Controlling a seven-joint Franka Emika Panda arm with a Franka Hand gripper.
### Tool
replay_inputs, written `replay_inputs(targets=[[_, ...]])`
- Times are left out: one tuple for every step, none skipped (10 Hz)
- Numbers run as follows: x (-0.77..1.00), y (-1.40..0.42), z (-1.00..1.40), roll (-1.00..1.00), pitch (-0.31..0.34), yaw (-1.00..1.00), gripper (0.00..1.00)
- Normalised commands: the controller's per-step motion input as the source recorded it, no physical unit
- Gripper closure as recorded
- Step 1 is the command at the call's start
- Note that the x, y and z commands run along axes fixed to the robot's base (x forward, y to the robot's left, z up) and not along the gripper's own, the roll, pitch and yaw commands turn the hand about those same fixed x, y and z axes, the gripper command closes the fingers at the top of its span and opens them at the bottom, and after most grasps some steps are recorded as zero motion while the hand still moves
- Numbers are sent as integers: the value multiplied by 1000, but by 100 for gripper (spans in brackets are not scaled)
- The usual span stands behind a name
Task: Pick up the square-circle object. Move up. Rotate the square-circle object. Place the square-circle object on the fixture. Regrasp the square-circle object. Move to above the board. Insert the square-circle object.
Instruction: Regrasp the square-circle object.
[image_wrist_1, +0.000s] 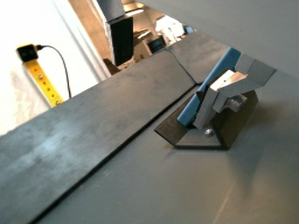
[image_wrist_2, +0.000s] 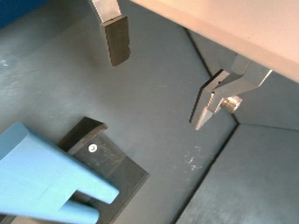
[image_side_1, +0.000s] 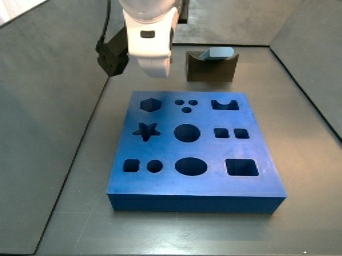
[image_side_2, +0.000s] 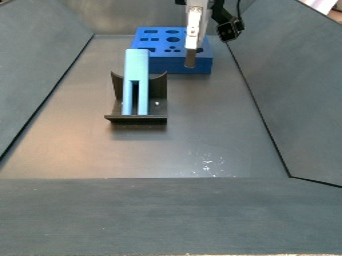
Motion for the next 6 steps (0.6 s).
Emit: replay_inputs(targets=[[66,-48,-3,173,596,320,0],[74,-46,-7,148,505,399,0],[74,-37,-15,129,342,459,0],[69,-39,-11,117,264,469,0],[59,-42,-4,92,124,442,0],[55,-37,1,73,40,405,0]])
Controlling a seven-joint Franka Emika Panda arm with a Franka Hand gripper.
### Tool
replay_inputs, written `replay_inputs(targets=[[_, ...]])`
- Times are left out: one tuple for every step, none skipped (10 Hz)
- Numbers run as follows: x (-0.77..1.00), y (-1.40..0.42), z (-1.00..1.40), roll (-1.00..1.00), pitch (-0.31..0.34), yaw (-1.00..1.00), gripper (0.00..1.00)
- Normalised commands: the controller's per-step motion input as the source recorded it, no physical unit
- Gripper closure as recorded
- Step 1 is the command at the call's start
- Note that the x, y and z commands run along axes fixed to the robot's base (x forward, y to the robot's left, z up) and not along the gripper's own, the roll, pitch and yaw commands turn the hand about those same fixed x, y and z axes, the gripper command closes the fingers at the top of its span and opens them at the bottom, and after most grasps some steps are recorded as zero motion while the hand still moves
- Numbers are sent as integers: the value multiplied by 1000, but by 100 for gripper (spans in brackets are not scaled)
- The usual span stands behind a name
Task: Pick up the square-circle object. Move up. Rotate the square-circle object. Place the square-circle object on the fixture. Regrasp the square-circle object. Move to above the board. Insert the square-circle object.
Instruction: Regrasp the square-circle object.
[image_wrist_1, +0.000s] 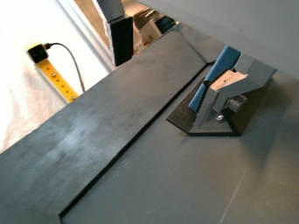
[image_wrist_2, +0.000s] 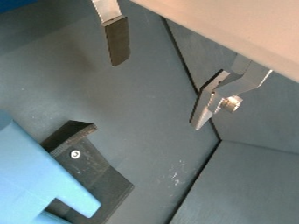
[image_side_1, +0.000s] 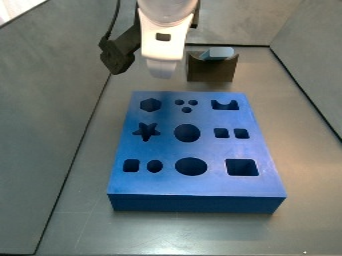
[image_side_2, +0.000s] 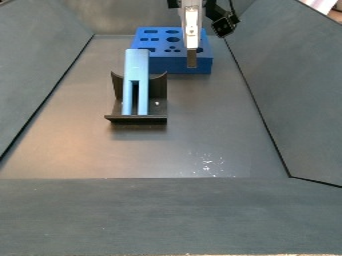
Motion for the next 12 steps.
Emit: replay_inputs(targets=[[52,-37,-11,67,-50,342,0],[45,-39,-11,68,-88,289,0],[43,-42,-6,62,-109,207,0],[1000,-20,-3,62,-118,172,0],[1000,-14,-14,69,-105,81,0],[1000,-13,-25,76,-94,54,0],[1000,-13,-29,89,-79,14,0],[1000,-11,-29,95,-60,-10,0],[1000,-10,-33,97,-27,-38,0],[1000,-8,-36,95,1,-51,0],[1000,-8,-39,86,40,-52,0],[1000,-7,-39,82,59,-50,0]])
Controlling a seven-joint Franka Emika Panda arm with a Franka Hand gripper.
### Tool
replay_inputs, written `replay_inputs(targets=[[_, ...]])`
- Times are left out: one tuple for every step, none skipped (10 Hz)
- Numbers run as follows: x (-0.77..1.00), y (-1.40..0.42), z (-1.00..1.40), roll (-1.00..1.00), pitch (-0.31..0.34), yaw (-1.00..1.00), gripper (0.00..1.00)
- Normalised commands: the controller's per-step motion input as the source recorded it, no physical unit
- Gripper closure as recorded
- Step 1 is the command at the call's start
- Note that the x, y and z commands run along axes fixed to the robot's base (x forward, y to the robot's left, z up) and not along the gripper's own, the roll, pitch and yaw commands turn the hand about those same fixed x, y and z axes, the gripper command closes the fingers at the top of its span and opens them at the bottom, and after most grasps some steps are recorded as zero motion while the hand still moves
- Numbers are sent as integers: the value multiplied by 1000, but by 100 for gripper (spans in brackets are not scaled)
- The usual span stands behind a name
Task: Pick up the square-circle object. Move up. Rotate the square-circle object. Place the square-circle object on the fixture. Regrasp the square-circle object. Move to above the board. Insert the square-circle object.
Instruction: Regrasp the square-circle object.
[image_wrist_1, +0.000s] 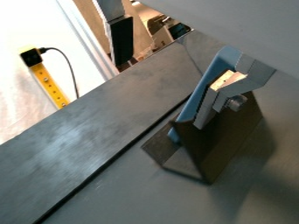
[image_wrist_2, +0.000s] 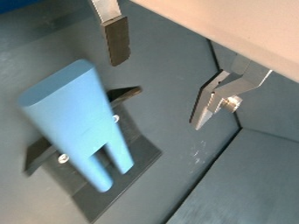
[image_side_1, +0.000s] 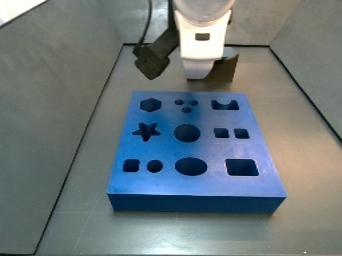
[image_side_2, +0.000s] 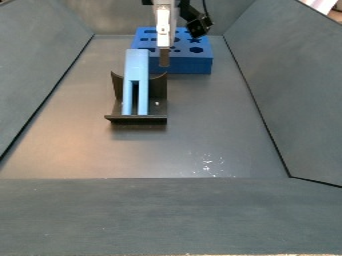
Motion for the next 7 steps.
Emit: replay_inputs(targets=[[1000,-5,-38,78,91,-39,0],[986,-7,-42,81,105,-23,0],[898,-8,-38,84,117,-5,0],[786,-7,-35,91,131,19,0],[706,-9,-27,96,137,36,0],[631,-10,-28,98,144,50,0],[537,-13,-23,99,149,69,0]])
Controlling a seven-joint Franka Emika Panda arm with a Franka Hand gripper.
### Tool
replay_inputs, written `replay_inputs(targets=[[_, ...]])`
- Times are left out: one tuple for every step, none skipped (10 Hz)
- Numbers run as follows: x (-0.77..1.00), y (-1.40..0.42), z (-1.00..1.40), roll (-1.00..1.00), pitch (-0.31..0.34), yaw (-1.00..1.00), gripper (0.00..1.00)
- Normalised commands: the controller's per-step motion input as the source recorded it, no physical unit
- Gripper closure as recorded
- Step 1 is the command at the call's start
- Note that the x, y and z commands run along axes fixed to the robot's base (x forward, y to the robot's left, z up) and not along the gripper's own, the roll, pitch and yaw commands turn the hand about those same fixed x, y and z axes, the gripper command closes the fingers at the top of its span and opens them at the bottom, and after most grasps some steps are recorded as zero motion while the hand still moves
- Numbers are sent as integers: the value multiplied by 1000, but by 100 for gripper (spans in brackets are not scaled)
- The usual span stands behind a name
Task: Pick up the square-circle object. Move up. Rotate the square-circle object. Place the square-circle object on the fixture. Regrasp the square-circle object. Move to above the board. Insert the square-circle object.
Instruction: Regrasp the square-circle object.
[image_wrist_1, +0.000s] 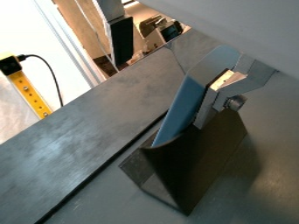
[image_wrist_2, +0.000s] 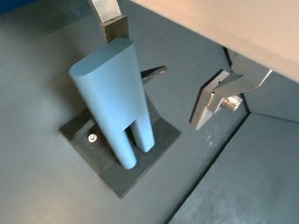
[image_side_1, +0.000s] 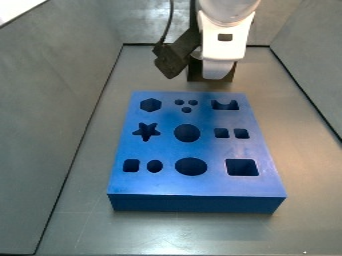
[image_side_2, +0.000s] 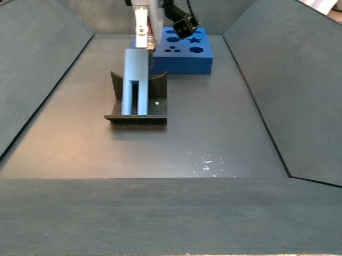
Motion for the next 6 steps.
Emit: replay_inputs(targets=[[472,-15,-22,98,153,78,0],[395,-14,-22,97,157,89,0],[339,-16,-18,91,156,97,0],[265,-20,-21,82,154,107,0],[232,-20,-22,79,154,110,0],[0,0,0,0,0,0,100]])
